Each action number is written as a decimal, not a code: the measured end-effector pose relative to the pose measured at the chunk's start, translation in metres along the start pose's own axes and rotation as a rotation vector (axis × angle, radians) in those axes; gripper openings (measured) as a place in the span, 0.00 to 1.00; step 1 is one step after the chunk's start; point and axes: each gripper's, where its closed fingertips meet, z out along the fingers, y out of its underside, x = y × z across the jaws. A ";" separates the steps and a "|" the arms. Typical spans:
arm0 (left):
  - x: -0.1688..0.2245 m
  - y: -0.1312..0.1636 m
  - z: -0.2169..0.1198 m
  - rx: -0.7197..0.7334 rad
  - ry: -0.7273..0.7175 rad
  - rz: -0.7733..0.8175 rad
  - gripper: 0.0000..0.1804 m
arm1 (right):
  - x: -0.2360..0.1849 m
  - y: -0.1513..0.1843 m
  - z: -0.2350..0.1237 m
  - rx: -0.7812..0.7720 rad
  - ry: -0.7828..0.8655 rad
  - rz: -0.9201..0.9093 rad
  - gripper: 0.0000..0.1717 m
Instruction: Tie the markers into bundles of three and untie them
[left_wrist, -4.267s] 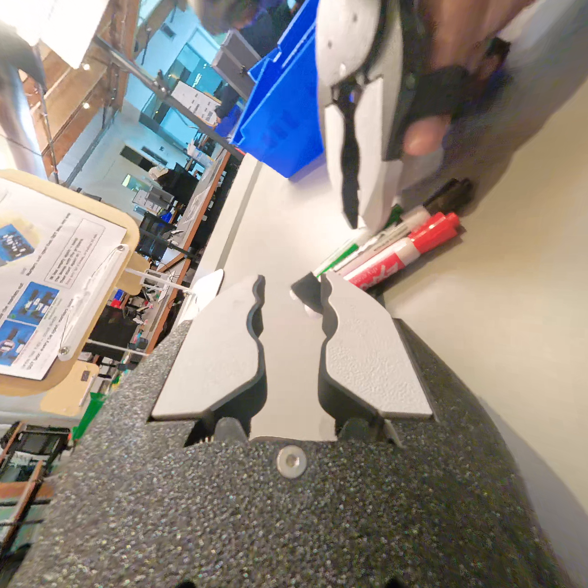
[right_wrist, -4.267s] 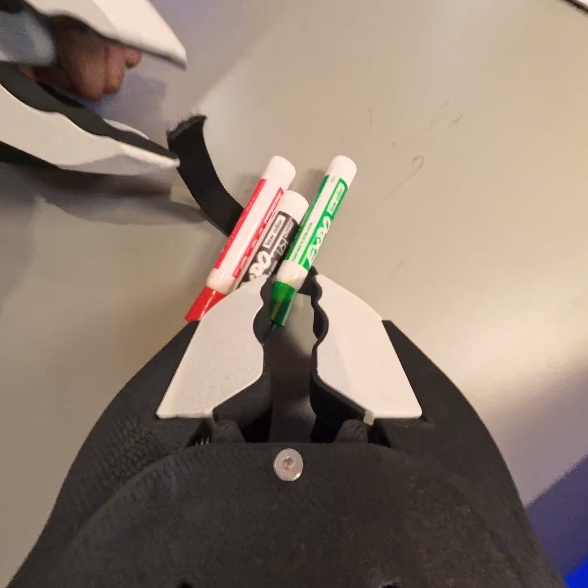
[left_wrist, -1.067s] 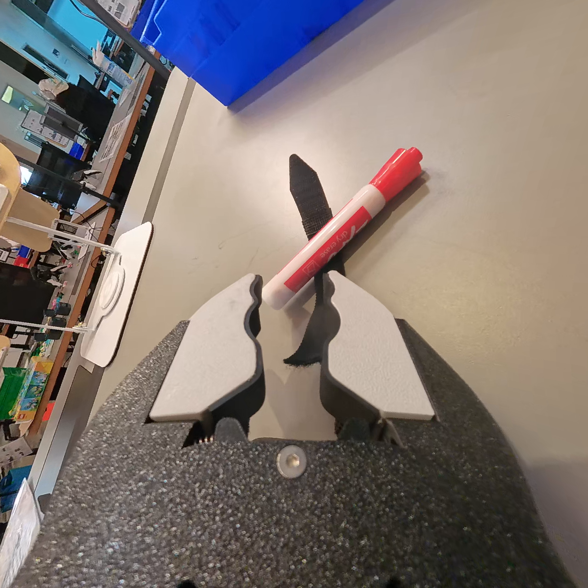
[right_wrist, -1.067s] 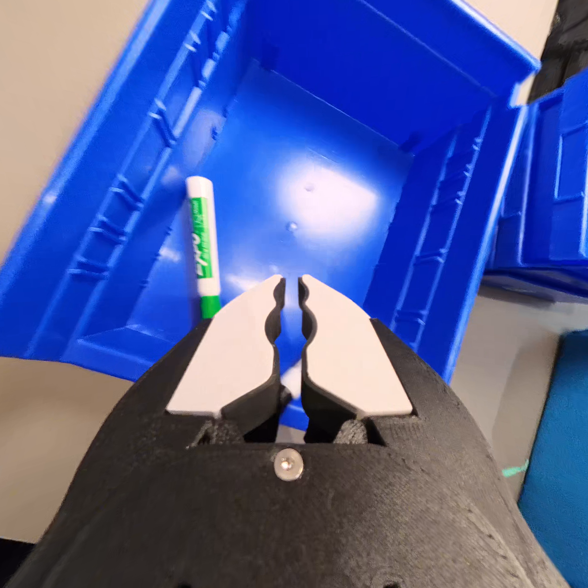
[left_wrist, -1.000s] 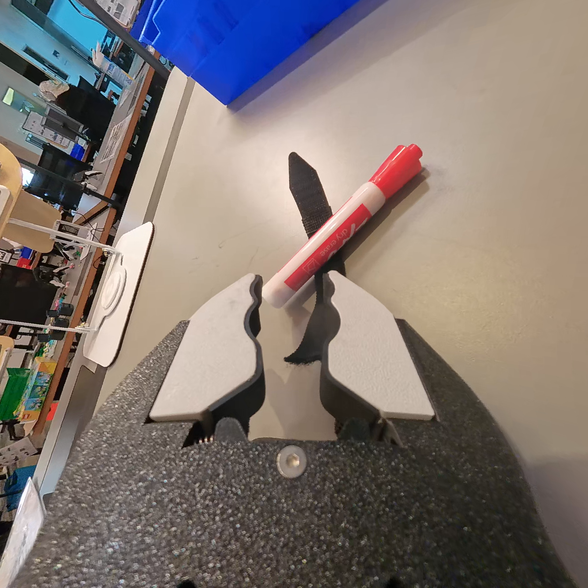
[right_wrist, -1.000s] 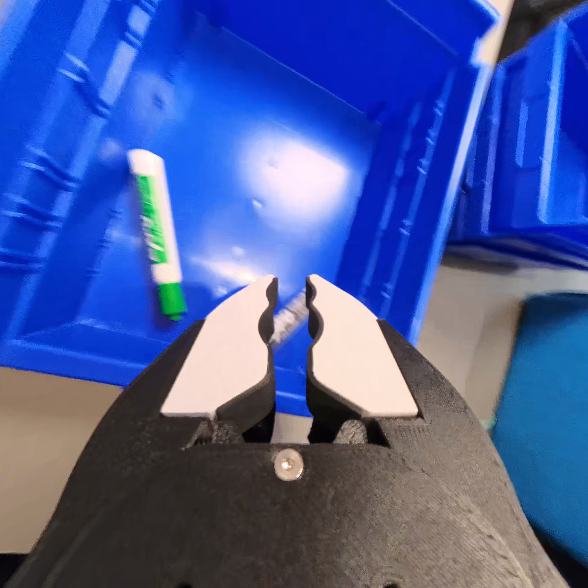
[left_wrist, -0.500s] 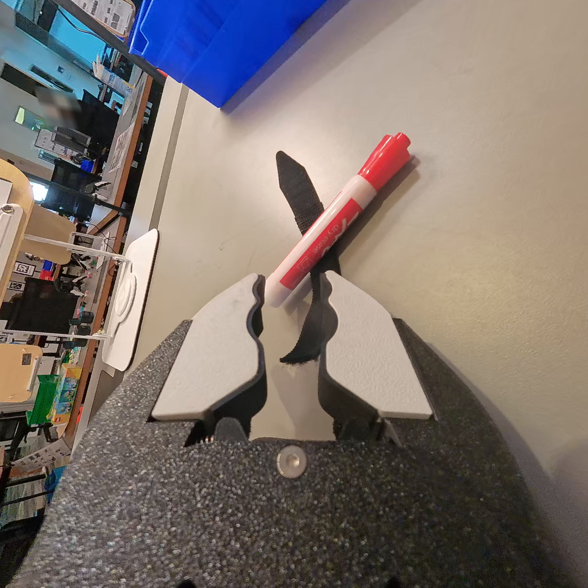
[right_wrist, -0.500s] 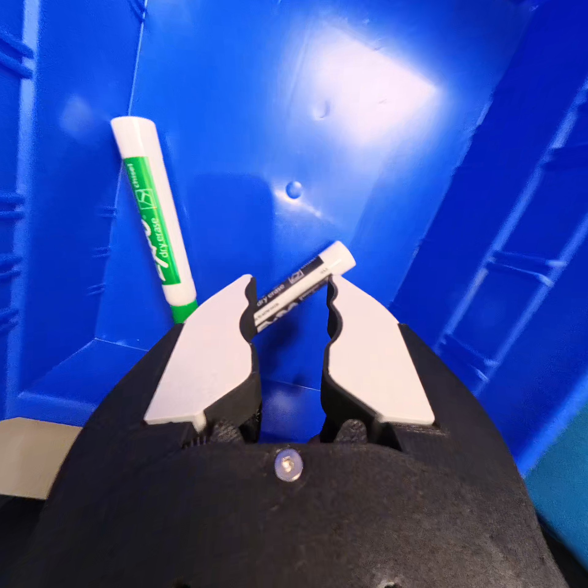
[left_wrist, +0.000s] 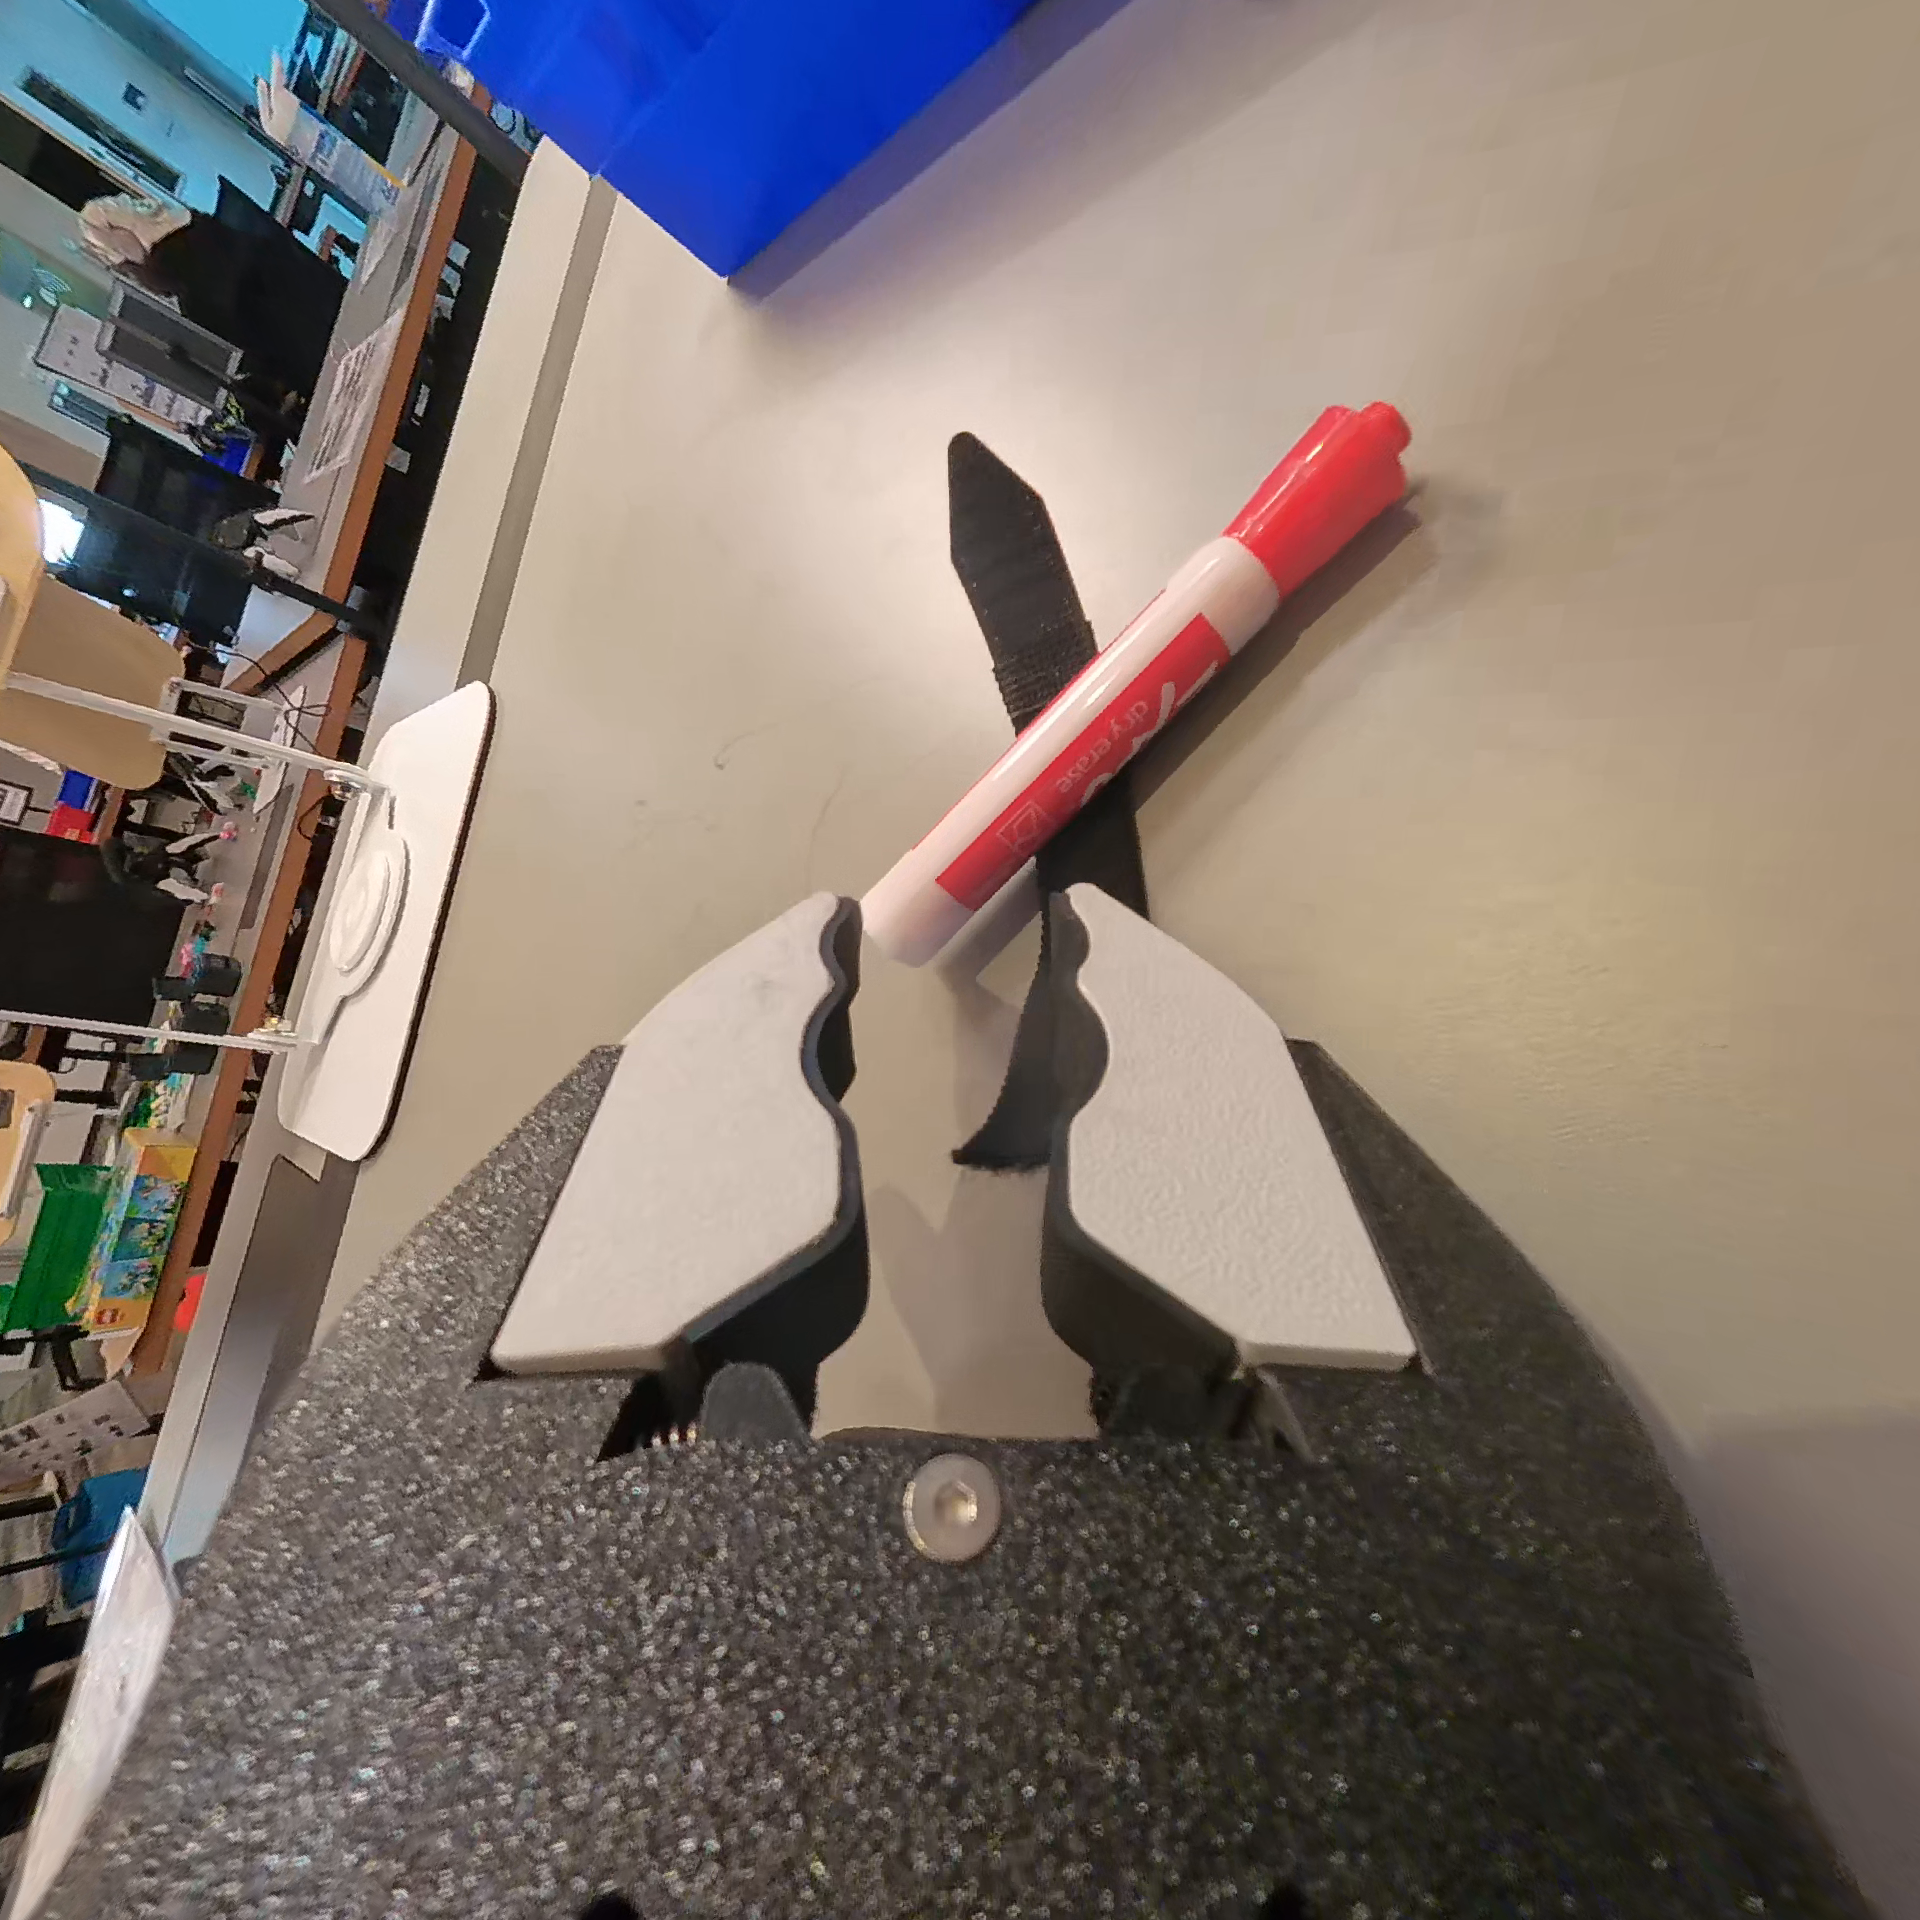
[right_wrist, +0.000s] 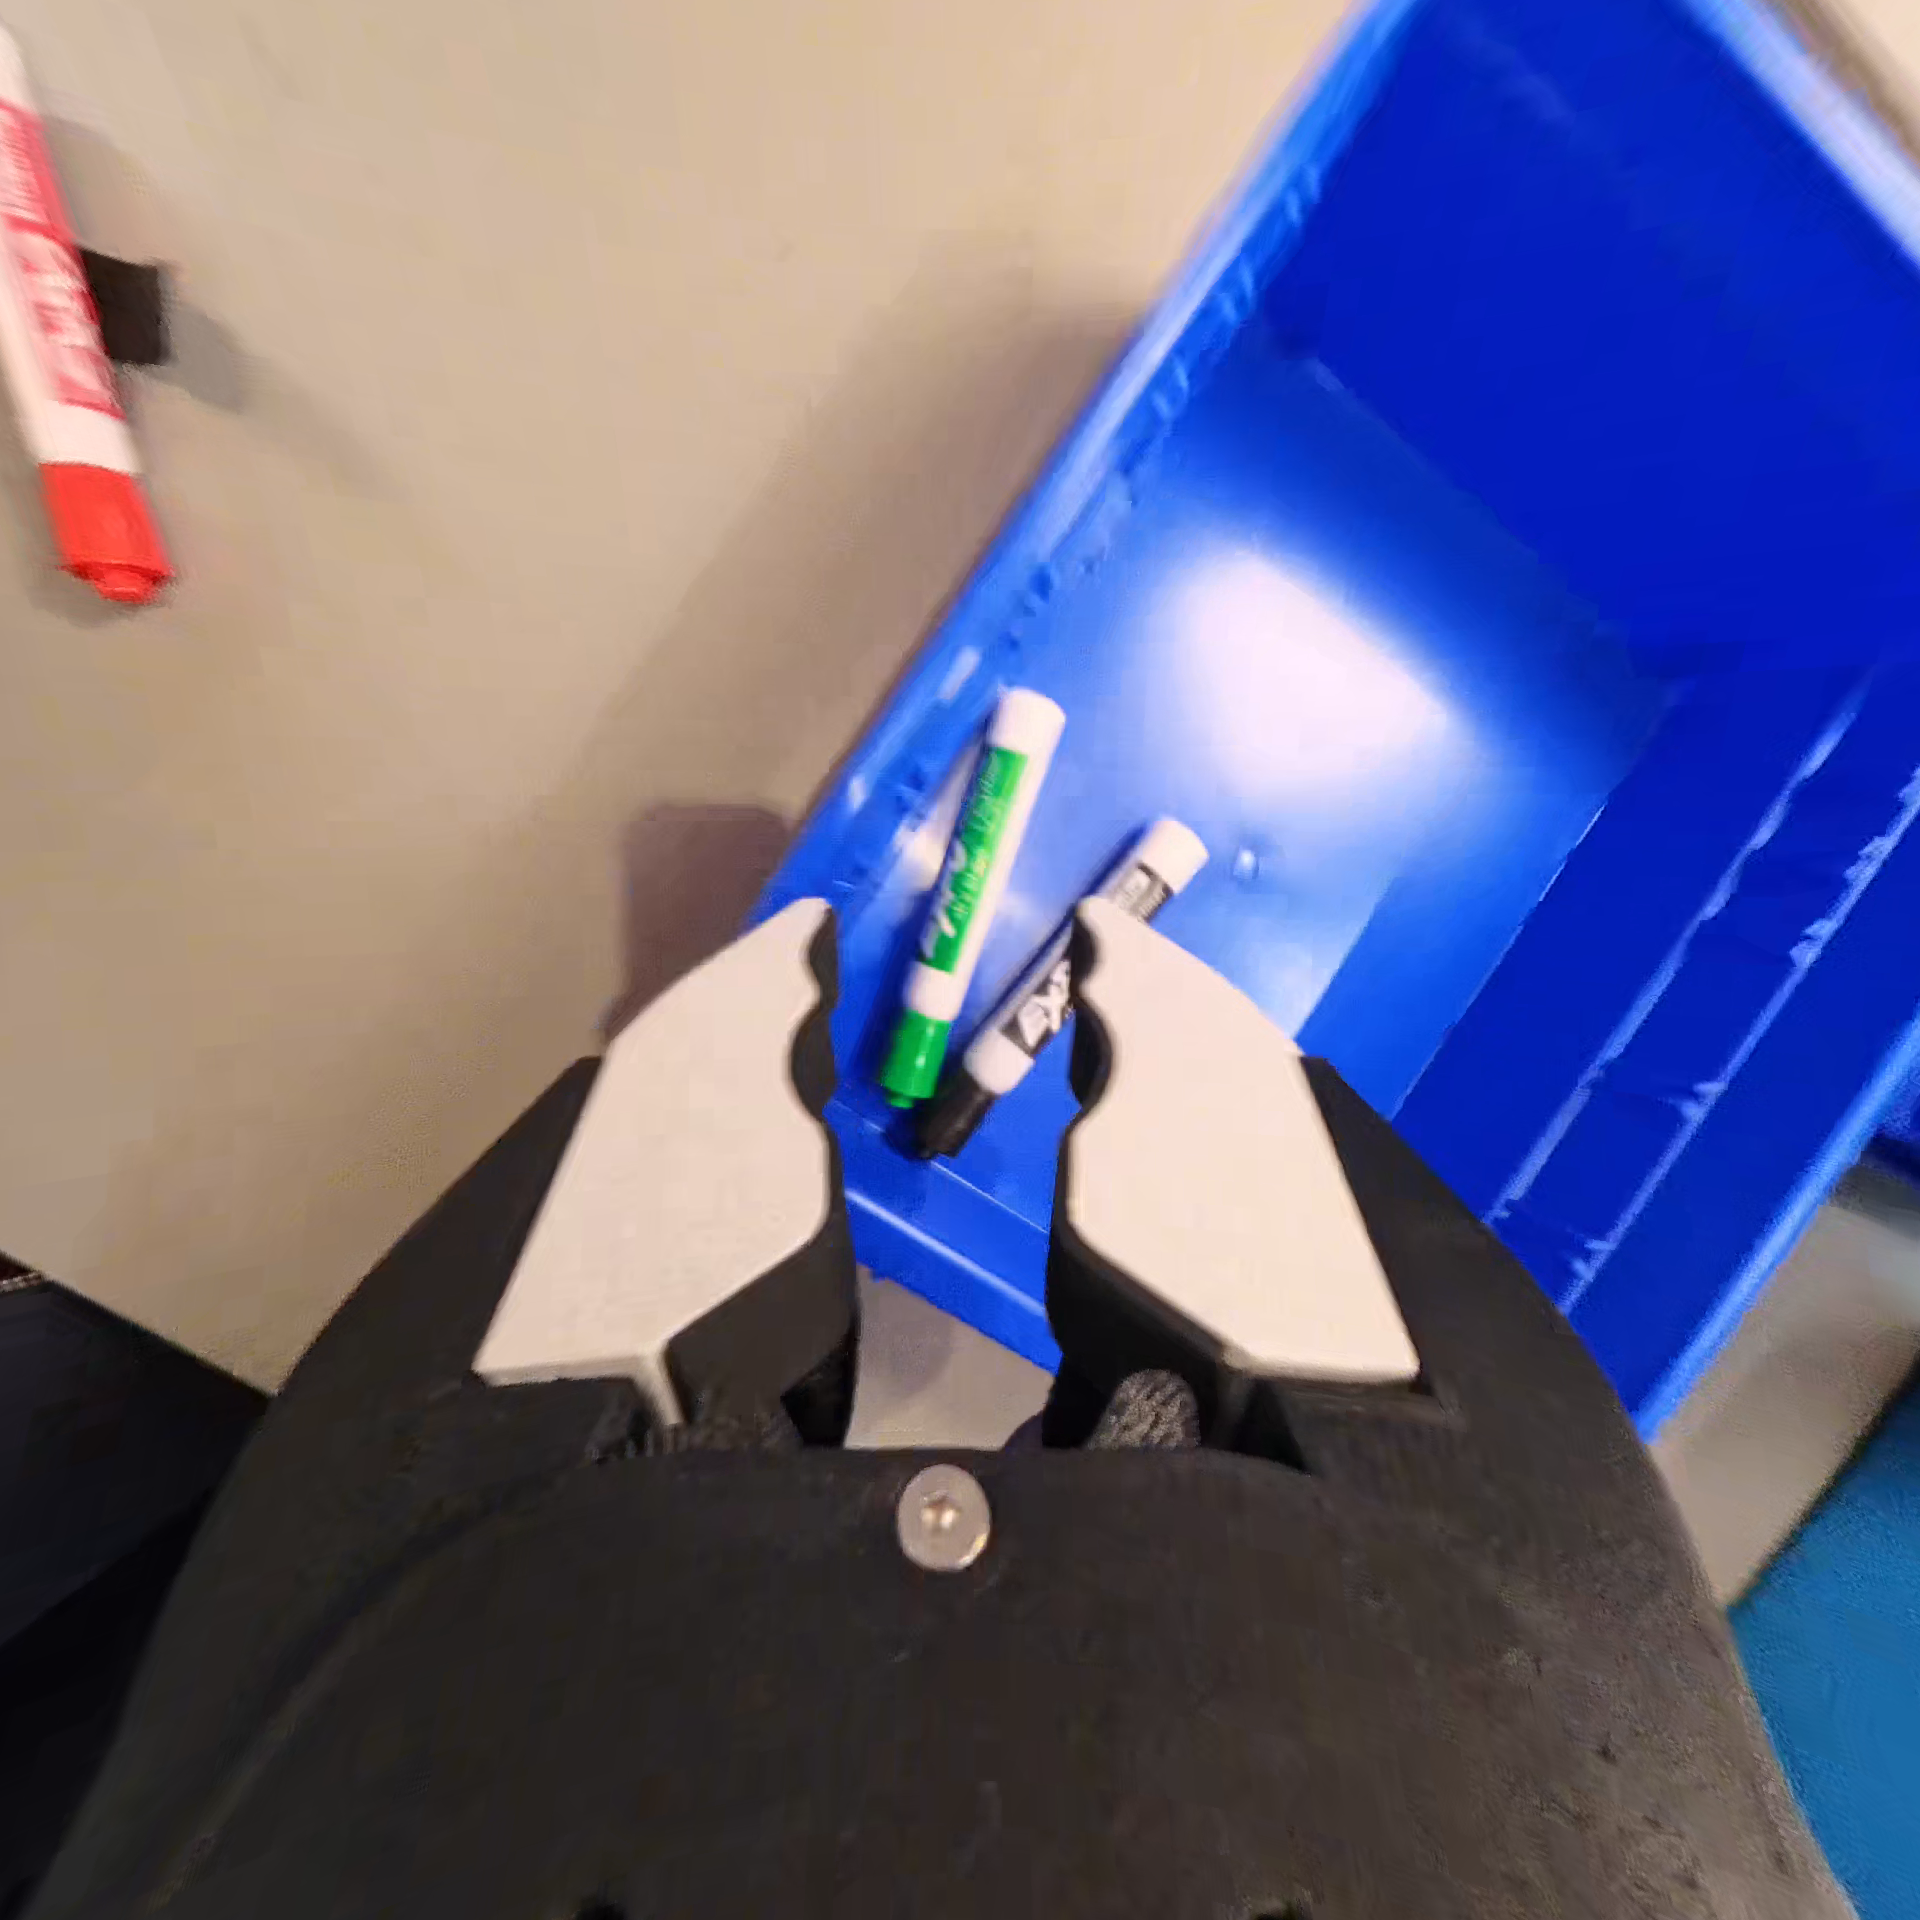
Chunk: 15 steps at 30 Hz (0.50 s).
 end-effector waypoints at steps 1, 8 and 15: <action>0.000 0.000 0.000 -0.002 0.007 -0.012 0.20 | -0.014 -0.012 -0.007 0.028 0.010 -0.051 0.19; 0.002 0.003 -0.002 -0.015 0.061 -0.102 0.22 | -0.160 -0.068 0.015 0.126 -0.231 -0.317 0.22; -0.002 0.018 -0.004 -0.097 0.088 -0.272 0.21 | -0.220 -0.055 0.106 -0.017 -0.381 -0.320 0.18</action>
